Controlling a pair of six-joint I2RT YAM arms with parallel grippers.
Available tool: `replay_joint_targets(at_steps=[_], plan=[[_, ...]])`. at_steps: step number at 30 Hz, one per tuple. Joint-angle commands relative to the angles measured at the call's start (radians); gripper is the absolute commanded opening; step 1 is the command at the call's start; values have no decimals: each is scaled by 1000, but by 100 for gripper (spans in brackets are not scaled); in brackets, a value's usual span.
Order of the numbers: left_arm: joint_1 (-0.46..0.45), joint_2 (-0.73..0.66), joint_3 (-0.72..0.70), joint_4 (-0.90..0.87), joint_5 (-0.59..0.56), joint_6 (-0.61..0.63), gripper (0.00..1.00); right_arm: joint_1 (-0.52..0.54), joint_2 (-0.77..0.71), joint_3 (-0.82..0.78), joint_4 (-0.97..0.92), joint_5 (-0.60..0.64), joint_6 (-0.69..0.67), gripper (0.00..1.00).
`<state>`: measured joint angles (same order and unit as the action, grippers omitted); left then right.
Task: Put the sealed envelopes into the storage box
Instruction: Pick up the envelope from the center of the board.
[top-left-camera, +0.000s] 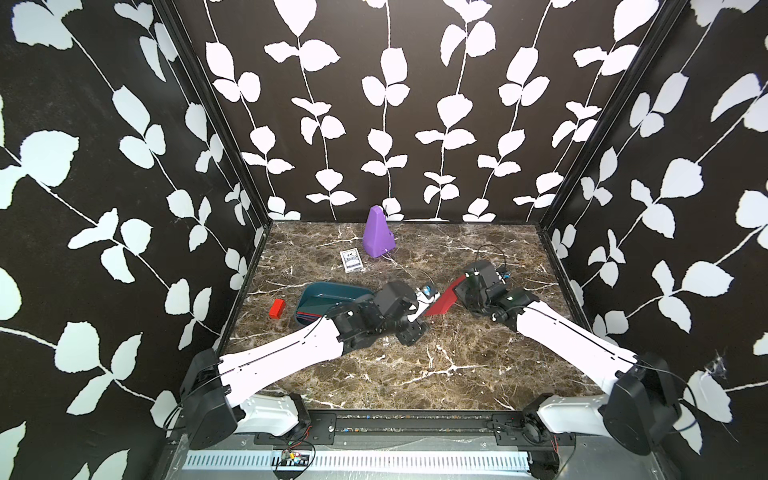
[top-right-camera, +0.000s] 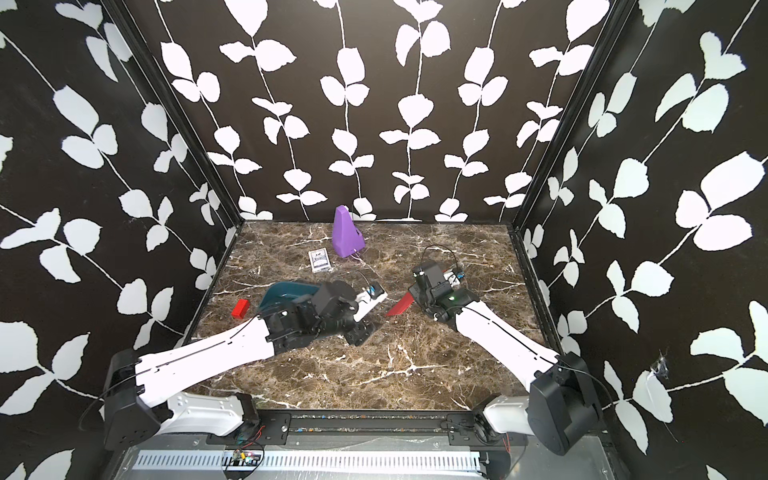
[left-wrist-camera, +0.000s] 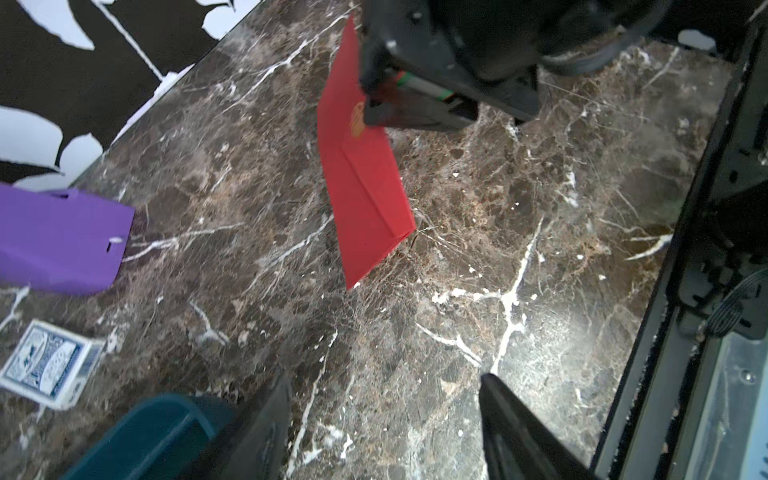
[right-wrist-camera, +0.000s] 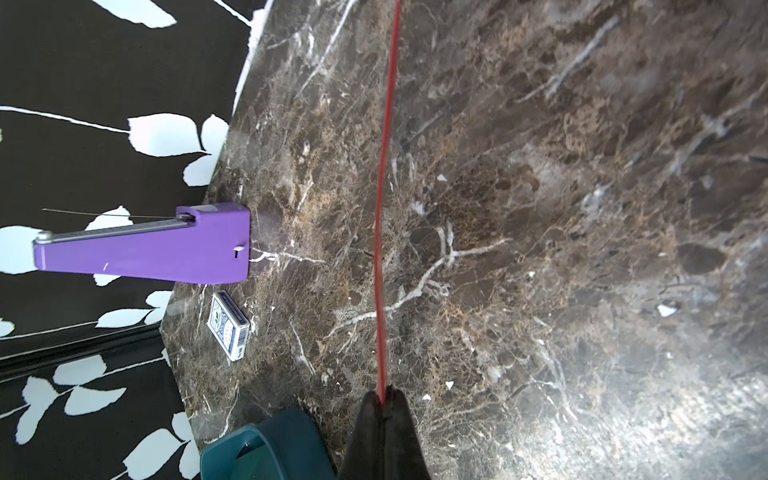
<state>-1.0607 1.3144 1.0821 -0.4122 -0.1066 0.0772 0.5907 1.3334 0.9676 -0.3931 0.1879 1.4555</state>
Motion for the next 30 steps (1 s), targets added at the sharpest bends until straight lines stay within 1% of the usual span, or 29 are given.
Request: replay_joint_targets(at_steps=[1, 5, 11, 14, 18, 22, 30], plan=[[1, 24, 5, 65, -38, 116, 74, 15, 17, 57, -20, 25, 54, 0], [1, 70, 35, 52, -7, 139, 74, 22, 29, 68, -22, 17, 70, 0], [-1, 104, 7, 135, -39, 131, 72, 28, 32, 67, 1, -13, 88, 0], [-1, 110, -14, 194, -47, 126, 65, 29, 33, 51, 31, -41, 105, 0], [-1, 143, -1, 208, -27, 128, 62, 32, 35, 46, 49, -65, 122, 0], [-1, 169, 3, 222, -36, 128, 57, 32, 33, 44, 62, -75, 129, 0], [1, 196, 3, 237, -99, 156, 37, 32, 39, 36, 91, -115, 127, 0]])
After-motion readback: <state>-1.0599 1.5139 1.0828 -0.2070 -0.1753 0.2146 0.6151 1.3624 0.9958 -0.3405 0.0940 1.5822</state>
